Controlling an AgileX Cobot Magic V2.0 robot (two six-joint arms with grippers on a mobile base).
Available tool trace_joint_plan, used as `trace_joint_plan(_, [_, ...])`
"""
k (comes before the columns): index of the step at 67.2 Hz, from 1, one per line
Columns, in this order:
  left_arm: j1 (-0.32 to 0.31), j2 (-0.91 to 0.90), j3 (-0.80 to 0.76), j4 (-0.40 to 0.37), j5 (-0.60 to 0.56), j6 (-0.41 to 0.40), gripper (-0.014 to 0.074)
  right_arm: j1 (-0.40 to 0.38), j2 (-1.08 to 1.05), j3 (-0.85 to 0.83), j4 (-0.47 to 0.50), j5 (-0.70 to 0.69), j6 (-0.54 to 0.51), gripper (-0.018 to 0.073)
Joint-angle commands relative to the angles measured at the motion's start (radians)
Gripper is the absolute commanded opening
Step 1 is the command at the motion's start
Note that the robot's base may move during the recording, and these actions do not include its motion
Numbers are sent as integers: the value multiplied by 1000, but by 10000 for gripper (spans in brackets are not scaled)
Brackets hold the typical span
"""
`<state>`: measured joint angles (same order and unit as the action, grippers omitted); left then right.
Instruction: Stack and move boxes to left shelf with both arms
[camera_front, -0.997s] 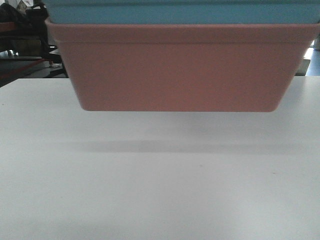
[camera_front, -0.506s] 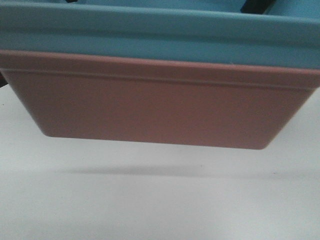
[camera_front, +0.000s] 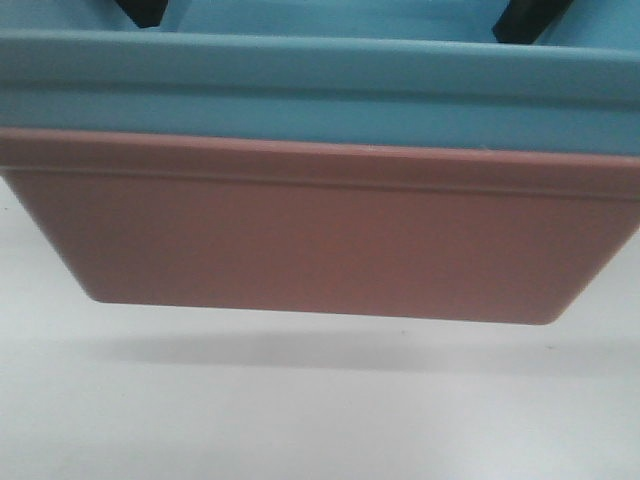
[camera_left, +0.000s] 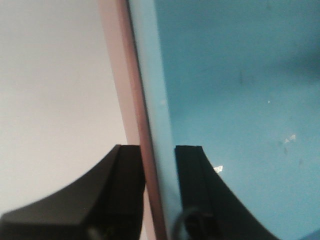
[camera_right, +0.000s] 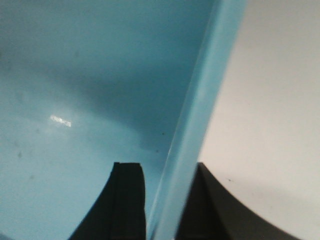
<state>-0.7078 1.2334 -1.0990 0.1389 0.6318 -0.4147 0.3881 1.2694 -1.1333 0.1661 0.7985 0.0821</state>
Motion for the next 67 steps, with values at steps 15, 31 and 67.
trace_joint_plan(15, [-17,-59,-39,-3,-107,51,-4,-18,-35,-31,-70,-117,-33,55])
trace_joint_plan(31, [-17,-59,-39,-3,-107,51,-4,-18,-35,-31,-70,-117,-33,55])
trace_joint_plan(67, [-17,-59,-39,-3,-107,51,-5,-18,-35,-31,-70,-117,-33,55])
